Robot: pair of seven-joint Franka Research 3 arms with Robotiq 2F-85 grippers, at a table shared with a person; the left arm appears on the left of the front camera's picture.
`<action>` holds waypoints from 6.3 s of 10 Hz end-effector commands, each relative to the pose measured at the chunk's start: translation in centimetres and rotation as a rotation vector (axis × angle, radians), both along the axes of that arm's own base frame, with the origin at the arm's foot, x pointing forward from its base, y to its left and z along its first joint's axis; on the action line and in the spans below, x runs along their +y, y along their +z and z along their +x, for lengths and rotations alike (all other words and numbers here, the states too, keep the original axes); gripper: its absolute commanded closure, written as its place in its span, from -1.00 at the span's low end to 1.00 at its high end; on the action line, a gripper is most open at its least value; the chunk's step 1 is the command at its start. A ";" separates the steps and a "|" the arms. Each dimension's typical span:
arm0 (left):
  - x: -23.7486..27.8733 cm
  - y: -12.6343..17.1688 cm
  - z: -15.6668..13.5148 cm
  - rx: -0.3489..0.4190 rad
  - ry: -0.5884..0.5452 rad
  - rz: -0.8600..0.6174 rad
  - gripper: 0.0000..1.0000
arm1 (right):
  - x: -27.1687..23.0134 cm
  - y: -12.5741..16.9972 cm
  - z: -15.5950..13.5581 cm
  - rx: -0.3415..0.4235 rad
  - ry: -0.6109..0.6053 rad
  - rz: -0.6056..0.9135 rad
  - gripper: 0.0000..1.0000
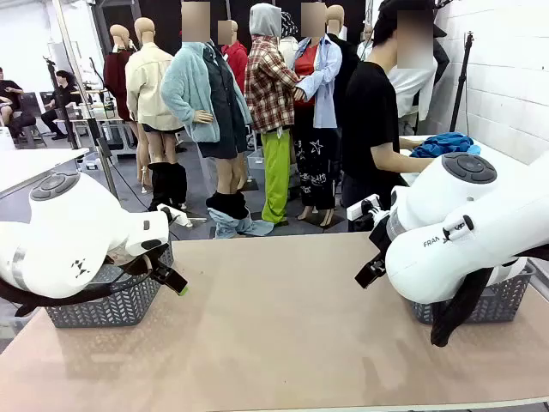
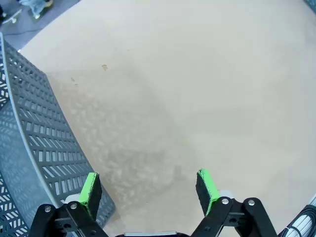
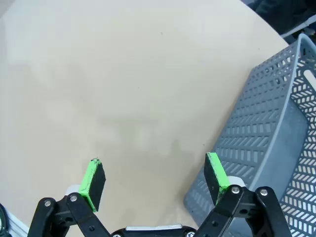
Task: Sort the tops and bottoms.
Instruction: Lift clothes from the center of the table with your left hand.
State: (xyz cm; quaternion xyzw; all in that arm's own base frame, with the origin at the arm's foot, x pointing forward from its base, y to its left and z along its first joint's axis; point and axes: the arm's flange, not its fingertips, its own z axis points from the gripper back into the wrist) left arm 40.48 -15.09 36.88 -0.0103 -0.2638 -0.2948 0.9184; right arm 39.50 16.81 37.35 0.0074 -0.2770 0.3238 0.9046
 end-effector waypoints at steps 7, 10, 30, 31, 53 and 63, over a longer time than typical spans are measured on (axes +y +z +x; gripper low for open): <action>0.0 0.3 -0.1 -0.006 -0.001 -0.002 -1.00 | 0.0 0.0 0.0 0.000 0.000 0.000 -1.00; 0.0 0.3 -0.1 -0.006 -0.001 -0.002 -1.00 | 0.0 0.0 0.0 0.000 0.000 0.000 -1.00; 33.9 13.0 -5.5 -0.062 0.640 -0.226 -1.00 | -36.6 4.4 -6.6 -0.318 -0.958 0.411 -1.00; 33.5 13.3 -5.8 -0.068 0.664 -0.223 -1.00 | -38.4 8.9 -3.6 -0.280 -0.987 0.331 -1.00; 33.9 12.5 -6.1 -0.054 0.656 -0.180 -1.00 | -38.4 8.9 -3.6 -0.280 -0.987 0.331 -1.00; 33.9 12.5 -6.1 -0.054 0.656 -0.180 -1.00 | -38.4 8.9 -3.6 -0.280 -0.987 0.331 -1.00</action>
